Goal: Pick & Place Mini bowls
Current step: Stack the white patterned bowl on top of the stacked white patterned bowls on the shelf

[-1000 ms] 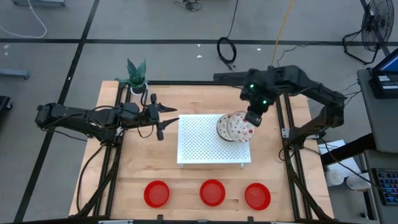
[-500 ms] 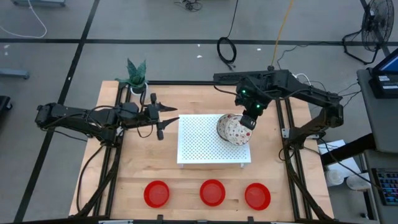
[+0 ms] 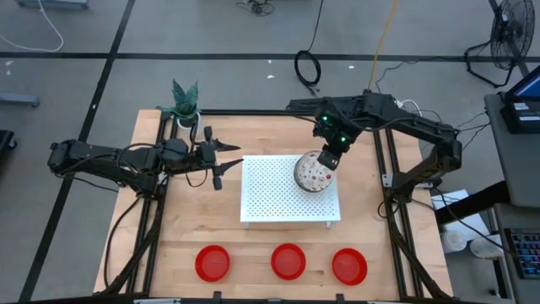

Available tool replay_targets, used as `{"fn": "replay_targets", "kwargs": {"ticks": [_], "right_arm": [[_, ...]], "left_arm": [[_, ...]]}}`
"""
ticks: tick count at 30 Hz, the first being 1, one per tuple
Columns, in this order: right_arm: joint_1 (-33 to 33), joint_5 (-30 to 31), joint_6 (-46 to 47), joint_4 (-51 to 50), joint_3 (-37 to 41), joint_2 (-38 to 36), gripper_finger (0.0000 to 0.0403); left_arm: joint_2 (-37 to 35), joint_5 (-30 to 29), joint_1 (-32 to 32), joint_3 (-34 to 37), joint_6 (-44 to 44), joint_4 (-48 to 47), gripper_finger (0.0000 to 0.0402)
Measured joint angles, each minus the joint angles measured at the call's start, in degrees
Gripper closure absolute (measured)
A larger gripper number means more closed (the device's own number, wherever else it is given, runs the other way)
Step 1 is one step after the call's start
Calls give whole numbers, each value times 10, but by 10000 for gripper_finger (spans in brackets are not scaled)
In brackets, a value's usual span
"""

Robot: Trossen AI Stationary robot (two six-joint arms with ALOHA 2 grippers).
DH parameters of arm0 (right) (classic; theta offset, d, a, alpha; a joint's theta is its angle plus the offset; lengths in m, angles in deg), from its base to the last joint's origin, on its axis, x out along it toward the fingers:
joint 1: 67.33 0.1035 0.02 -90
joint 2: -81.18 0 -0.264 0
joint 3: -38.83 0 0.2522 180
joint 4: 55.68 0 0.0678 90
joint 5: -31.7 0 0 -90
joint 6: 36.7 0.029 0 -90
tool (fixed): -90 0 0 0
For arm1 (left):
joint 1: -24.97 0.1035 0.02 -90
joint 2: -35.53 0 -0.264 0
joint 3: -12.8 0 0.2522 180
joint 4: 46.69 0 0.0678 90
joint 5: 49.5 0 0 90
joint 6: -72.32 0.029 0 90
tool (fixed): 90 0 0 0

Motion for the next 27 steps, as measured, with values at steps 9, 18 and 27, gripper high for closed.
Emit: {"fn": "replay_targets", "kwargs": {"ticks": [9,18,27], "right_arm": [[0,2,-4,-1,0,0,349],[-10,3,-12,25,0,-5,324],[-46,4,-51,23,0,-53,331]], "left_arm": [[0,0,0,0,-3,0,231],[0,0,0,0,-3,0,231],[0,0,0,0,-5,-3,231]]}}
